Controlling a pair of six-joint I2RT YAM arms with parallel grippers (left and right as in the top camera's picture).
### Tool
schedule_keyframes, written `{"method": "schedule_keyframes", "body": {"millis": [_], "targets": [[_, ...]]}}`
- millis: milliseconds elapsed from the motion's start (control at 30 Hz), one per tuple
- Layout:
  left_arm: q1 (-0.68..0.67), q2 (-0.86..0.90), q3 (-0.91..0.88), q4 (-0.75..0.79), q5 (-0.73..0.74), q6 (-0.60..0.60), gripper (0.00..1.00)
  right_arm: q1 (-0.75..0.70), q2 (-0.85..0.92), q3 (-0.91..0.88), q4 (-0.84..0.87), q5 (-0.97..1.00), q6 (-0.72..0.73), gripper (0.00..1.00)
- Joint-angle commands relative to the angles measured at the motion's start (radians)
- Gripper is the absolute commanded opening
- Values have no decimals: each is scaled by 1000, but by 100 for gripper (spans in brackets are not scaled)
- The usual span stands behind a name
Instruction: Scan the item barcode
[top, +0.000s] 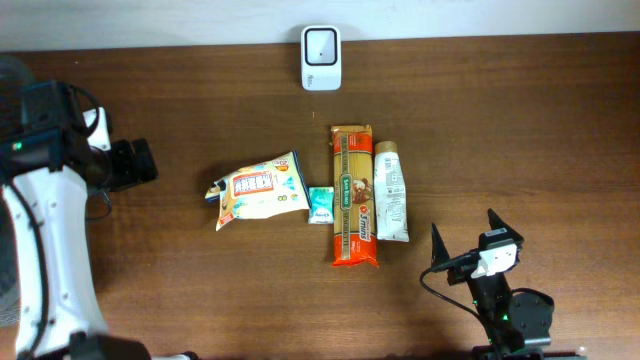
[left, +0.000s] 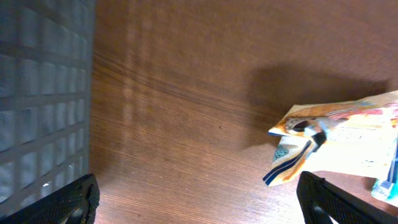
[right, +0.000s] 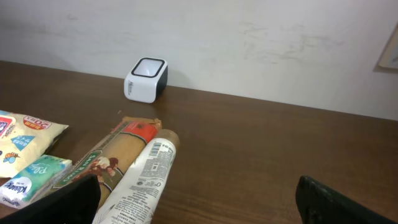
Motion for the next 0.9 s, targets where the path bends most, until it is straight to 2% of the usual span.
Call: {"method": "schedule_keyframes", "body": {"millis": [0, 67, 133, 167, 400, 600, 867], "targets": [[4, -119, 13, 2, -24, 89, 100, -1, -5, -9, 0, -5, 0, 99], [4, -165, 13, -8, -37, 100, 100, -1, -5, -9, 0, -5, 0, 99], [4, -204, 13, -16, -134, 99, 86, -1, -5, -9, 0, -5, 0, 99], [4, -217, 13, -19, -199, 99, 84, -1, -5, -9, 0, -5, 0, 99], [4, -196, -35, -18, -294, 103, 85, -1, -5, -9, 0, -5, 0, 99], [4, -176, -48, -16, -294, 119, 87, -1, -5, -9, 0, -5, 0, 99], [136, -173, -48, 13, -286, 145, 88, -1, -5, -9, 0, -5, 0, 99]]}}
